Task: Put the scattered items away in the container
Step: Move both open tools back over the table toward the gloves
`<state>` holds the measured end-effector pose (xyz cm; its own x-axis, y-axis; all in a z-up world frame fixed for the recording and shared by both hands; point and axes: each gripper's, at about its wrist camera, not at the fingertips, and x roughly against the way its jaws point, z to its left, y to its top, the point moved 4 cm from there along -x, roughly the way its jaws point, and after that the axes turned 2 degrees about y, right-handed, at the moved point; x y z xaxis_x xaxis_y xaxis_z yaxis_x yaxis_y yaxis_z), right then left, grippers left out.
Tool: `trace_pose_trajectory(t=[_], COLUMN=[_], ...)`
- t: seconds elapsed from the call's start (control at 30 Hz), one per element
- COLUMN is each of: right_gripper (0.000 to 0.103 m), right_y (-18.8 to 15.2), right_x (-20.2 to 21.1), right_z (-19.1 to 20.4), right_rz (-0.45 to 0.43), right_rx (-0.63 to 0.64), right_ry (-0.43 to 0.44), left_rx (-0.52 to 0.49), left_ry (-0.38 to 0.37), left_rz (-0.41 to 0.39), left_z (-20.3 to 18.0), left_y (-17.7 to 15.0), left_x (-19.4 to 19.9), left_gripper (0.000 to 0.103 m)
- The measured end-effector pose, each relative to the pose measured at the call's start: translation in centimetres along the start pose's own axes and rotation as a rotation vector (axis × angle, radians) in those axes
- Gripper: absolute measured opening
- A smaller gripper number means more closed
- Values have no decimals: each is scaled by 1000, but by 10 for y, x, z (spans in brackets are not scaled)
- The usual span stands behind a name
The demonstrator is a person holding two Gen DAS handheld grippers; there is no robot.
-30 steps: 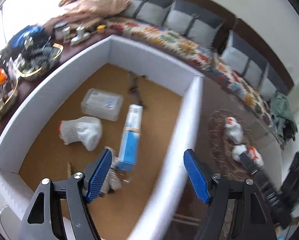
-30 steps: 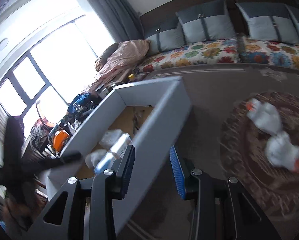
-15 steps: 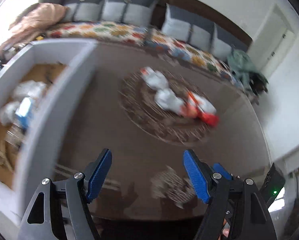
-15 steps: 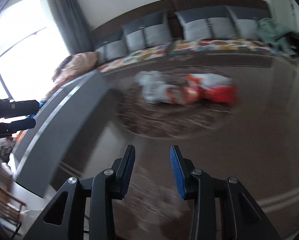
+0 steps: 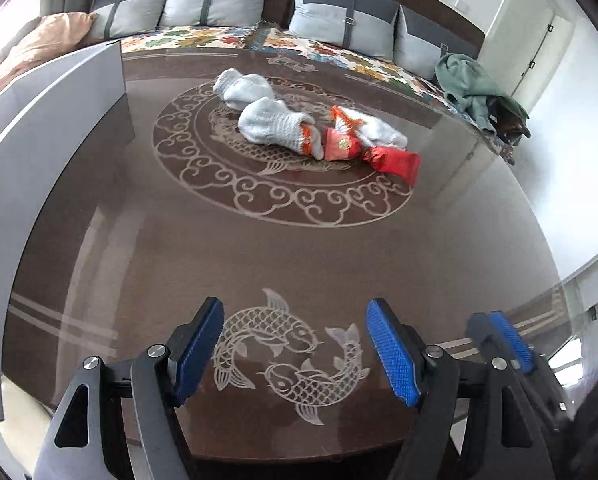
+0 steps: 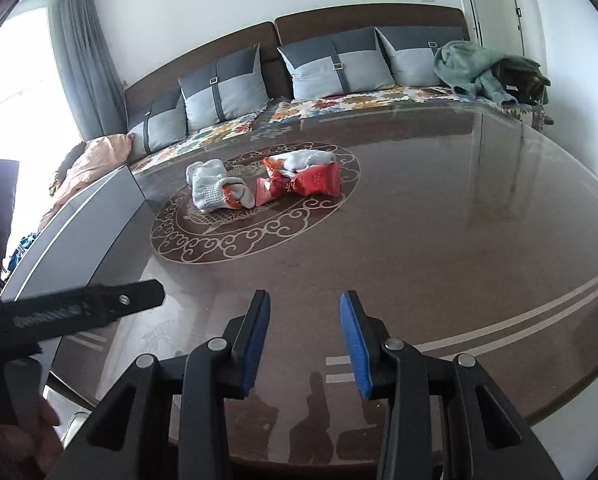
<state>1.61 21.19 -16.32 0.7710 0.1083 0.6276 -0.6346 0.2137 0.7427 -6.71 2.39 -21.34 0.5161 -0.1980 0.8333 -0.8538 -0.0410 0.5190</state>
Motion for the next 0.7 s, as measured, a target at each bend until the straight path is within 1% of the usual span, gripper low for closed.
trace_pose_trajectory(t=[0.1, 0.17, 0.3, 0.4, 0.7], right_gripper=[38, 38, 38, 38, 38], right_y=[-2, -3, -4, -5, -10], right_x=[1, 2, 2, 0, -9], right_z=[-1, -1, 2, 2, -5], right_rz=[-1, -2, -5, 6, 38], right_rx=[0, -1, 9, 10, -25], right_ry=[-16, -27, -33, -35, -40], left_rx=[-4, -19, -33, -33, -50], left_ry=[12, 18, 25, 20, 38], left_rz=[-8, 1, -19, -20, -18], left_z=[4, 5, 6, 7, 7], left_y=[-9, -12, -14, -15, -19], left_x=[-4, -9, -10, -12, -15], left_gripper=[73, 73, 73, 73, 73])
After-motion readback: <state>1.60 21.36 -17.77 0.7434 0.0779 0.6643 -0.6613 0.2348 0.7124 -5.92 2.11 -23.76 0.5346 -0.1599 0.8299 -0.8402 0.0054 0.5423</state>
